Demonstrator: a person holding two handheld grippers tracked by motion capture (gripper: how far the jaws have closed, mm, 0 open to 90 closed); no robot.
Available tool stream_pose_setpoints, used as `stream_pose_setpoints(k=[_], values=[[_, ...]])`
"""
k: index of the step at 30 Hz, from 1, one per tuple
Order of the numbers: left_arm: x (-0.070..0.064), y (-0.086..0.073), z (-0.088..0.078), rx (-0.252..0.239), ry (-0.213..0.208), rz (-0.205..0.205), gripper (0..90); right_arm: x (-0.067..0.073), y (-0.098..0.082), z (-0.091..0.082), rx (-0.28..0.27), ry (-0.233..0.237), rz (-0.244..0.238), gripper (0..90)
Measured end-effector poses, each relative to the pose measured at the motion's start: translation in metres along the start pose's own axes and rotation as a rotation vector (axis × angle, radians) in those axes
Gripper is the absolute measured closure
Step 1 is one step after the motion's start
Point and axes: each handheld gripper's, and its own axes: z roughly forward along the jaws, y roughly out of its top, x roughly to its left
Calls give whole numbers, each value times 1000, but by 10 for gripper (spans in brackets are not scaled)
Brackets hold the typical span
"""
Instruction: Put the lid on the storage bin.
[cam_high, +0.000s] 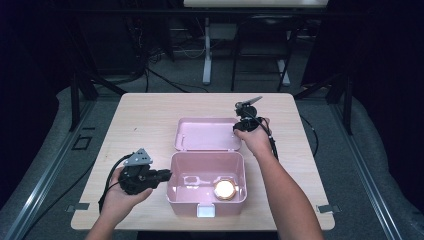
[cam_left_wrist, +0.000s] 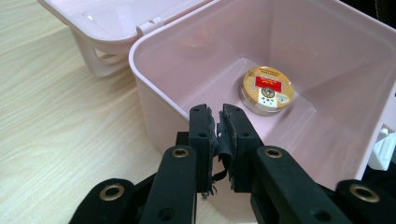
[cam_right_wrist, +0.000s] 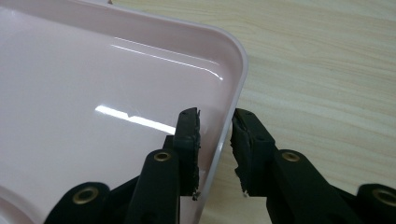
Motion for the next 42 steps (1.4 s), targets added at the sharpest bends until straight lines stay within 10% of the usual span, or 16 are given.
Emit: stream_pose_setpoints(k=[42], values=[[0, 0, 0, 3, -2, -4, 829, 0, 4, -12, -42, 13, 58, 820]])
